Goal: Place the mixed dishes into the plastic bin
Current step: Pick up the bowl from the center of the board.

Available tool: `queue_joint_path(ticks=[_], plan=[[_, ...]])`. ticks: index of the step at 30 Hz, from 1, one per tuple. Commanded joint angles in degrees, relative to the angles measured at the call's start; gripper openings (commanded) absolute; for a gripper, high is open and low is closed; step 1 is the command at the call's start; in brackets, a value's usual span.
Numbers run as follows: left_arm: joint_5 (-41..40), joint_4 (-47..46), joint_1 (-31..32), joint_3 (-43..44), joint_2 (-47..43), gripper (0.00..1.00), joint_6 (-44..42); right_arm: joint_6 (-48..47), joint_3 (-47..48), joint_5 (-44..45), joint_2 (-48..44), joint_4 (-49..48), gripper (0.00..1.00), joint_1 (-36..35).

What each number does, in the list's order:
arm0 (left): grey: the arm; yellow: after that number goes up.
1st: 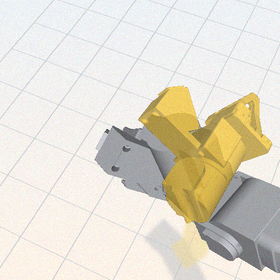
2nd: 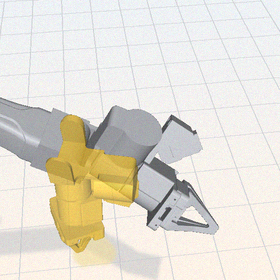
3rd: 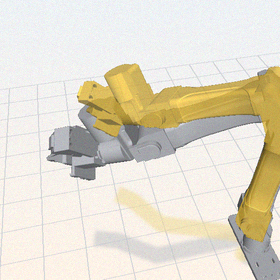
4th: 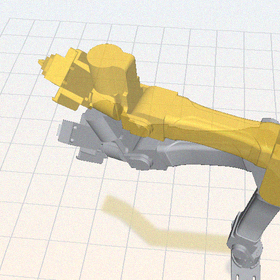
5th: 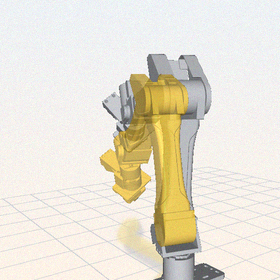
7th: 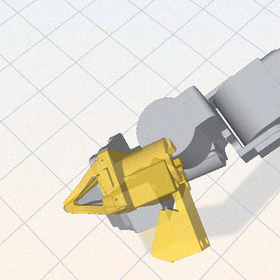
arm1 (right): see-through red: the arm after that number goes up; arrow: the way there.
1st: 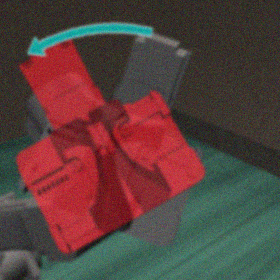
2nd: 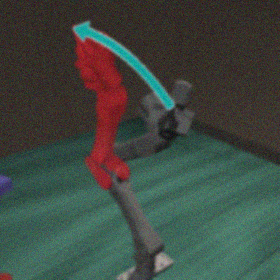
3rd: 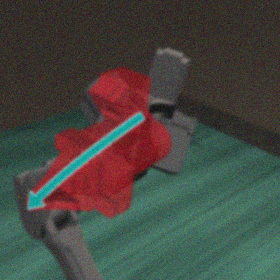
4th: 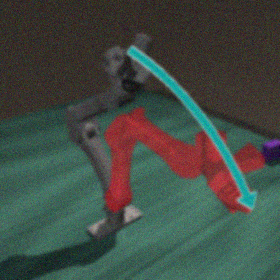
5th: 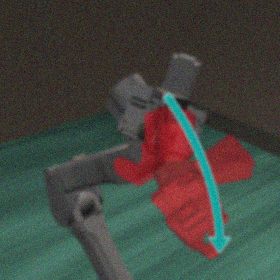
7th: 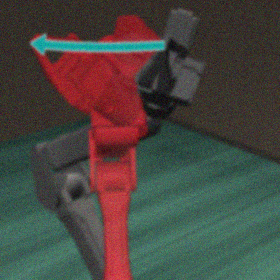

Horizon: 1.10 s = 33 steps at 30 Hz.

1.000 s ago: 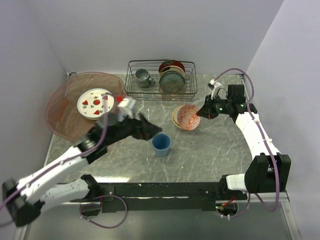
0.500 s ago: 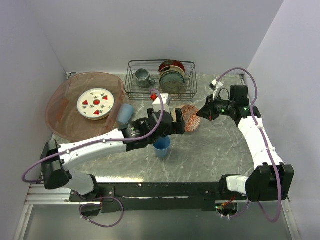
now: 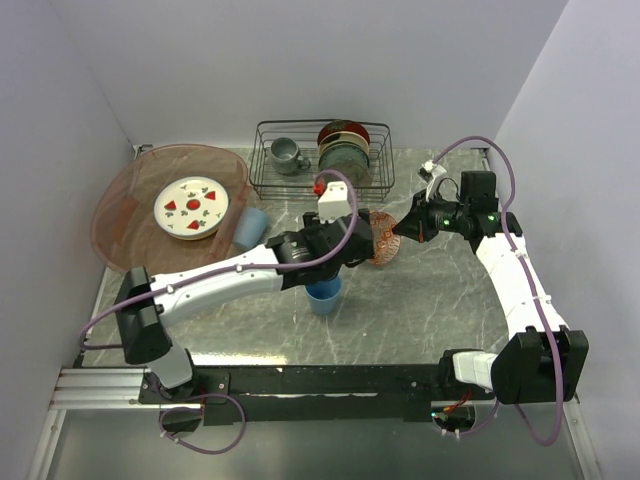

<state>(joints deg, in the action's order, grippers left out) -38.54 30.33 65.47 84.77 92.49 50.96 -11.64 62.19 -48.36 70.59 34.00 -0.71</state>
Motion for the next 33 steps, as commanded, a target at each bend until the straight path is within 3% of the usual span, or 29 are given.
queue_joint_path(ticks=[1, 2, 5, 6, 9, 10, 15, 17, 20, 21, 22, 23, 33], plan=[[-4.1, 7.2, 0.4, 7.2, 4.4, 0.81, 1.8, 0.2, 1.1, -2.7, -2.3, -2.1, 0.00, 0.1], [-4.3, 8.2, 0.4, 8.2, 5.2, 0.79, 2.1, 0.2, 1.1, -2.7, -2.3, -2.2, 0.00, 0.0], [-4.8, 11.3, 0.4, 11.3, 7.4, 0.56, 2.7, 0.2, 0.9, -2.7, -2.4, -2.2, 0.00, 0.0], [-4.9, 11.8, 0.4, 12.1, 7.7, 0.36, 3.0, 0.3, 0.8, -2.8, -2.5, -2.4, 0.00, -0.1], [-3.6, 11.4, 0.4, 12.1, 7.7, 0.08, 2.5, 0.6, 0.5, -3.1, -2.8, -3.0, 0.00, 0.0], [-3.4, 10.9, 0.4, 11.8, 7.1, 0.03, 2.3, 0.6, 0.3, -3.5, -3.0, -3.1, 0.00, -0.1], [-2.6, 5.9, 0.3, 7.3, 2.7, 0.01, 0.1, 0.0, -1.1, -5.7, -4.8, -4.0, 0.01, -0.2], [-1.5, 3.3, -0.4, 4.7, -1.0, 0.01, -0.8, -0.1, -2.1, -7.0, -5.8, -4.6, 0.13, -0.2], [2.5, -3.2, -2.9, -1.9, -7.4, 0.01, -2.2, -0.4, -3.6, -8.9, -7.1, -6.0, 0.54, -0.1], [3.3, -6.1, -3.4, -5.1, -9.1, 0.01, -2.4, -0.4, -3.9, -10.2, -7.6, -6.7, 0.77, -0.2], [5.5, -7.1, -5.2, -6.5, -12.1, 0.01, -2.4, -0.6, -4.3, -10.5, -8.1, -7.2, 0.85, -0.2], [6.3, -7.9, -6.1, -7.9, -13.5, 0.01, -2.3, -0.6, -4.8, -10.9, -9.3, -7.7, 0.99, -0.2], [15.2, -7.1, -24.4, -18.1, -29.1, 0.01, -2.0, 4.3, -13.4, -15.4, -17.2, -19.3, 1.00, 3.9]])
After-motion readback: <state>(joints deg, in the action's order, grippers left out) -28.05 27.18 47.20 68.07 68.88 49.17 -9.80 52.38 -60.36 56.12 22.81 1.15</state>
